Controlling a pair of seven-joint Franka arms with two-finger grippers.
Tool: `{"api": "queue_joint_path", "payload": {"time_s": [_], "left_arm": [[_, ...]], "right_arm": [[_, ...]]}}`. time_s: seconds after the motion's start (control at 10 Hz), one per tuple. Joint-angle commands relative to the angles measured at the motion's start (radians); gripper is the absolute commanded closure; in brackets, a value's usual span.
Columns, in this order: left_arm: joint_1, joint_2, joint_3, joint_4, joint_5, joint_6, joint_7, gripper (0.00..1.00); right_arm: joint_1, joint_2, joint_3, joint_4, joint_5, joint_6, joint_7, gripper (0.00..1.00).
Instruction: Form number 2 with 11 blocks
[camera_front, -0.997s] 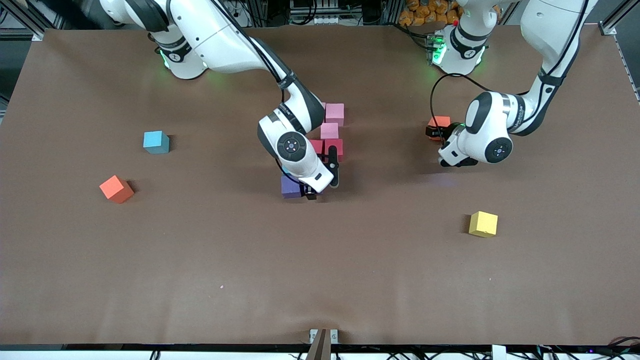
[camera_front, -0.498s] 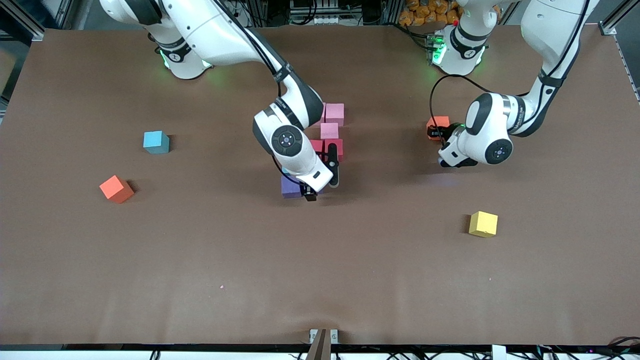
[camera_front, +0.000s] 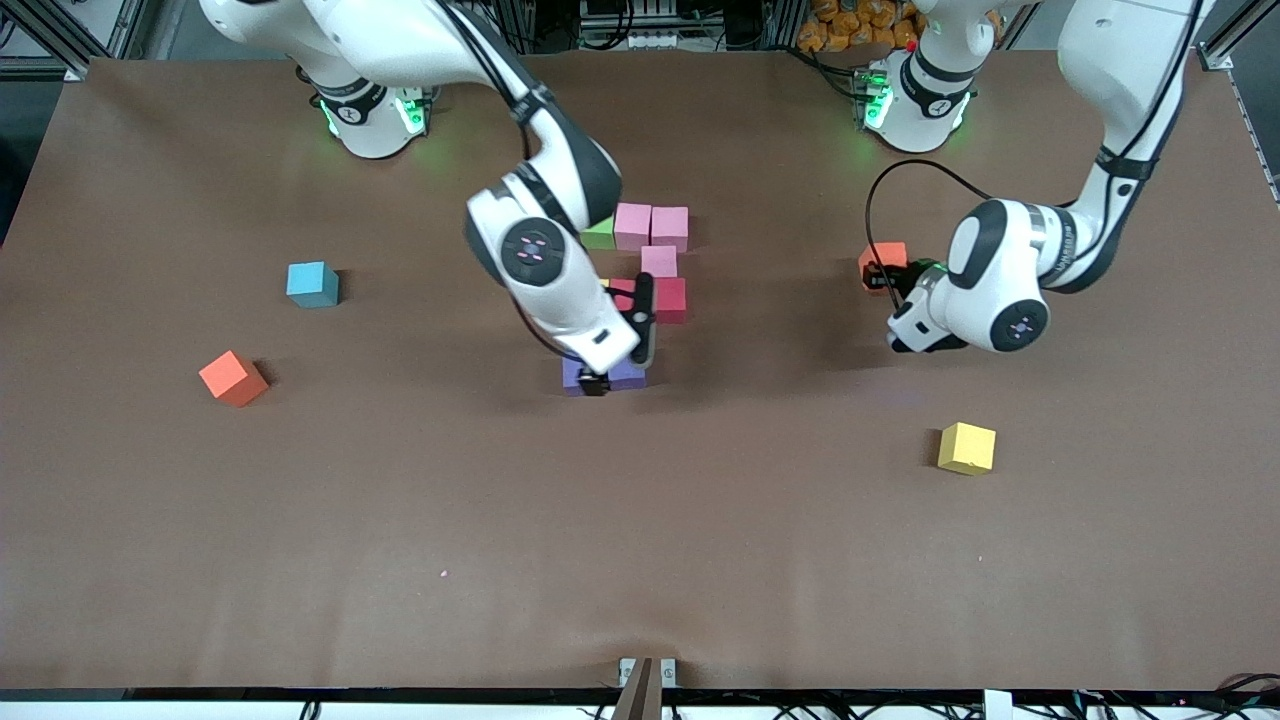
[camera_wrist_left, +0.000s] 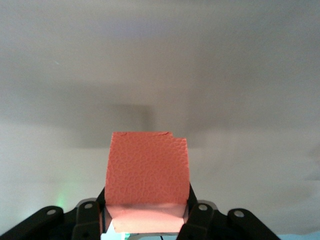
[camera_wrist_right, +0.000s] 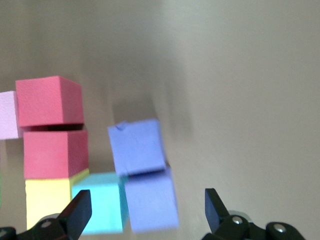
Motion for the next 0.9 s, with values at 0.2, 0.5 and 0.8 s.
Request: {"api": "queue_joint_path", "payload": {"time_s": [0.2, 0.5, 0.8], "left_arm": [[-0.092, 0.107, -0.016, 0.27, -0.013, -0.074, -0.348, 0.75], [-0.139, 0.164, -0.014, 0.321, -0.08, -0.031, -0.49, 0.76], [-0.22, 0.187, -0.011, 0.323, -0.074, 0.047, -0.642, 0.77]], "right_arm": [[-0.206, -0.264, -0.056, -0.163, 0.01, -0.007, 0.022, 0.0], [-0.406, -0.415, -0.054, -0.299, 0.005, -0.005, 0.007, 0.0], [-0.543, -0.516, -0.053, -0.425, 0.007, -0.007, 0.01, 0.0]]}}
